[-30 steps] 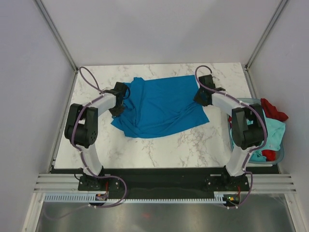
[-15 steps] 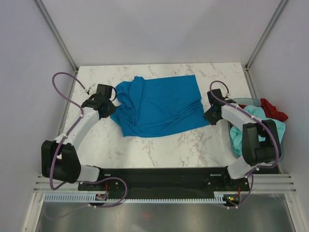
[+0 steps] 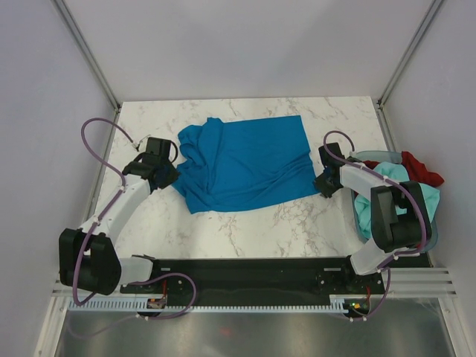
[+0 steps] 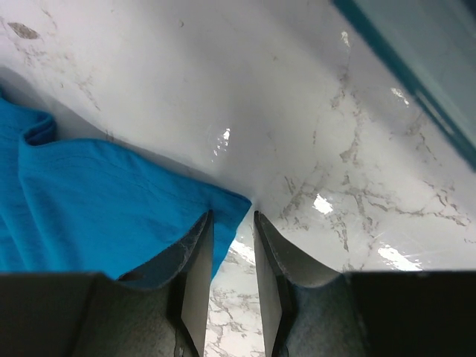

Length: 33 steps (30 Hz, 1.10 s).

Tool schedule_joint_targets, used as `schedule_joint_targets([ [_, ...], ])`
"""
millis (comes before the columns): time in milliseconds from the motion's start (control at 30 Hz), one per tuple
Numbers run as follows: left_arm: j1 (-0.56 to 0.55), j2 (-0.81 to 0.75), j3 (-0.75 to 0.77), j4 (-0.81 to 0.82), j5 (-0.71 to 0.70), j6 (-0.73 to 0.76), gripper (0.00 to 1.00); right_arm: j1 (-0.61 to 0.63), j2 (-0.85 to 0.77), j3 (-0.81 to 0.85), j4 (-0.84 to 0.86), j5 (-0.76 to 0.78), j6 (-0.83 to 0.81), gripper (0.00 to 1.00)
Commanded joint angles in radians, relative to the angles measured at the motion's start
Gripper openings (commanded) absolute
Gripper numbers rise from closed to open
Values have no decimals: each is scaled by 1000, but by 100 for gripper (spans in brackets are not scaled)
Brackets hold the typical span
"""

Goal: Fold and stack the t-shirts
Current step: Flatten the tshirt out

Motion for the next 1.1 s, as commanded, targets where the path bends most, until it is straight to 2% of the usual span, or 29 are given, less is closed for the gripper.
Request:
schedule_joint_targets([
  [0, -1, -41, -2, 29, 10, 40, 2, 0, -11, -11, 29, 54, 25, 36],
  [233, -1, -54, -4, 30, 11, 38, 2, 0, 43, -19, 25, 57, 32, 37],
  [333, -1, -66, -7, 30, 19, 31, 2, 1, 61, -28, 32, 71, 25, 34],
  [433, -1, -72, -7, 30, 24, 26, 2, 0, 58, -31, 38, 107, 0, 16],
  [467, -2, -75, -7, 32, 25, 25, 2, 0, 54, -30, 40, 118, -8, 5],
  [500, -2, -78, -1, 30, 27, 23, 2, 1, 41, -26, 40, 129, -26, 0],
  [567, -1, -96, 4, 30, 33, 25, 2, 0, 18, -10, 39, 147, -54, 0],
  [700, -1, -176, 66, 24, 36, 51, 2, 3, -147, 58, -15, 123, -127, 0],
  [833, -1, -310, 177, -11, 50, 63, 2, 1, -336, 251, -161, 138, -213, 0],
  [1067, -1, -560, 344, -63, 168, -37, 2, 1, -670, 464, -333, 92, -261, 0],
])
